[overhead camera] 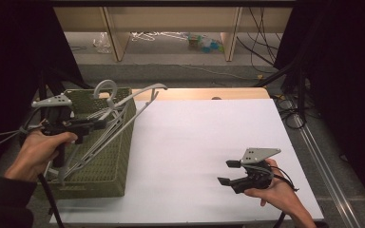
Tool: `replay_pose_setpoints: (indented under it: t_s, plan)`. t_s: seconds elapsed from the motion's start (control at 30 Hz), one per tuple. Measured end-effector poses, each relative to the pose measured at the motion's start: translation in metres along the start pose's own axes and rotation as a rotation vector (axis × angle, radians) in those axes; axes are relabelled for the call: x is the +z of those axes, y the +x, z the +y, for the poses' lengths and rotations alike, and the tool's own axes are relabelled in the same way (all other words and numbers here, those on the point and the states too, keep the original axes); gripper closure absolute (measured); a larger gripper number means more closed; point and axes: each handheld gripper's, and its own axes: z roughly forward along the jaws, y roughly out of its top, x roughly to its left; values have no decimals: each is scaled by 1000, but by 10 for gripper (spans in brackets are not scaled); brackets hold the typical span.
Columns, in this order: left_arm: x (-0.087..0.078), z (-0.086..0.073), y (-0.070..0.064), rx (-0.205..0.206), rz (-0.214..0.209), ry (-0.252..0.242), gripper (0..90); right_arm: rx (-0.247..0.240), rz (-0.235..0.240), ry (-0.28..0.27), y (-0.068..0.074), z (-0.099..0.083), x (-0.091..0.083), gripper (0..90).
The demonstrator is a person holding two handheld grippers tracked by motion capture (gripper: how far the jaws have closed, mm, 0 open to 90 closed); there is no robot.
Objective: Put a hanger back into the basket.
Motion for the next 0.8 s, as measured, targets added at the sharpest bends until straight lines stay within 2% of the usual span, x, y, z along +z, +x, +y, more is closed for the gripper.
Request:
replay_pose_setpoints:
  t_s: [0.17, 0.33, 0.53, 0.8]
  plan:
    - [-11, -5, 19, -35, 25, -1, 789, 7, 2, 8, -1, -1, 2, 307]
    - [-24, -9, 35, -75, 44, -25, 788, 16, -2, 11, -1, -1, 2, 302]
    - [-37, -14, 50, -93, 64, -36, 788, 13, 1, 17, -1, -2, 3, 302]
    - [-44, -29, 76, -129, 100, -49, 788, 17, -2, 22, -1, -2, 4, 302]
